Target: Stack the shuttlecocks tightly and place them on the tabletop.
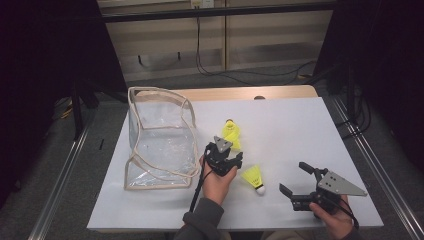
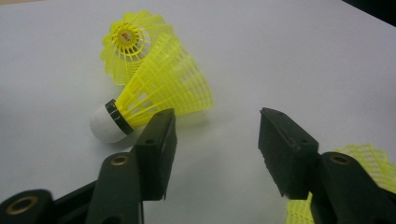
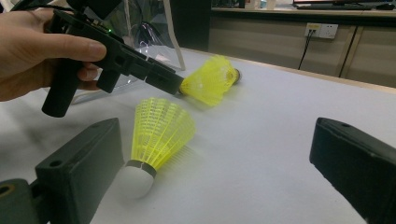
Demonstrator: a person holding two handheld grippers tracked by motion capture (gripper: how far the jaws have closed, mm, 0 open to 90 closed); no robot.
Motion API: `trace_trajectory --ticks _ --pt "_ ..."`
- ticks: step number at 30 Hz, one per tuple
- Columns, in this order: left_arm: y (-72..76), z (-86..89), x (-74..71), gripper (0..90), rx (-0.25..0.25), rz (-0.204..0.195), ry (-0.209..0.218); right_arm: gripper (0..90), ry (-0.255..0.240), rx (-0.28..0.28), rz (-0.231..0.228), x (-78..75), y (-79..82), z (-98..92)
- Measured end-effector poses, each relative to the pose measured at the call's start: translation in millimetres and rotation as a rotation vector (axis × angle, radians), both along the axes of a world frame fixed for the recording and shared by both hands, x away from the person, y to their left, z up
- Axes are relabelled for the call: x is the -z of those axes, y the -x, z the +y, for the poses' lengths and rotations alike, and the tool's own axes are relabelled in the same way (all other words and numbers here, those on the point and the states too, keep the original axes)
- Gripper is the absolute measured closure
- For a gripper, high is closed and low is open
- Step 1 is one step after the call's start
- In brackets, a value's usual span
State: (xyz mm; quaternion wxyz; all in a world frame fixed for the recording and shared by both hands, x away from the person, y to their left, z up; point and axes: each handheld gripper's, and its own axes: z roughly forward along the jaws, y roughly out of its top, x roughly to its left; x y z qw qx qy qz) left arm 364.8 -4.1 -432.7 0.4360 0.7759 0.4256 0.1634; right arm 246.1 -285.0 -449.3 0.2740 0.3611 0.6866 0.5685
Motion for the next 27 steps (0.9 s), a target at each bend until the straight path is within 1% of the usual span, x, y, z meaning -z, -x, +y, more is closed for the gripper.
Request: trace_trajectory --ticks 3,6,10,12,13,15,17,19,21,22,23,24,25,26,27 --pt "2.9 1.4 0.8 40.2 0.003 0.006 -0.006 2.2 0.001 0.0 0.001 0.1 0.1 0.1" --pt "5.1 4.1 1.4 36.6 -0.007 -0.007 -0.006 2.2 0.001 0.0 0.0 0.0 0.1 0.1" --pt "8.7 4.4 1.4 32.5 0.008 0.002 -0.01 2.1 0.005 0.001 0.001 0.1 0.1 0.2" --pt "10.1 3.4 0.8 30.6 0.007 0.002 -0.012 2.2 0.007 0.001 0.0 0.2 -0.2 0.2" --pt "10.4 2.9 0.8 30.4 0.009 0.002 0.001 2.2 0.007 0.001 0.001 0.1 0.0 0.2" --pt "11.1 2.3 0.4 27.7 0.01 0.005 0.005 2.1 0.005 0.0 0.001 0.1 0.0 0.1" --pt "11.6 1.8 0.2 27.0 0.014 0.0 0.005 2.2 0.004 -0.001 0.001 0.1 0.0 0.0" --pt "12.7 1.1 -0.2 25.4 0.009 0.004 0.011 2.1 0.005 0.0 0.0 0.1 0.1 0.1" --pt "13.2 1.7 -0.9 23.8 0.019 0.008 0.008 2.1 0.004 -0.001 0.0 0.0 0.1 0.1" --pt "13.9 0.5 -0.8 22.5 0.016 0.011 0.02 2.2 0.006 0.0 0.0 0.0 0.1 0.1" --pt "14.3 1.1 -1.0 22.0 0.032 0.015 0.011 2.2 0.004 -0.002 0.0 0.0 0.2 0.1" --pt "15.2 0.2 -1.0 21.2 0.039 0.02 0.025 2.1 0.006 -0.001 -0.002 -0.1 0.1 0.0" --pt "16.1 0.4 -1.7 20.7 0.05 0.023 0.016 2.2 0.005 -0.001 -0.002 -0.1 0.0 -0.1" --pt "17.5 -0.9 -1.6 20.6 0.045 0.017 0.031 2.2 0.003 -0.001 0.0 0.0 0.0 0.0" --pt "18.0 -0.2 -2.3 20.6 0.057 0.014 0.021 2.1 0.005 -0.001 0.0 0.0 0.0 0.0"
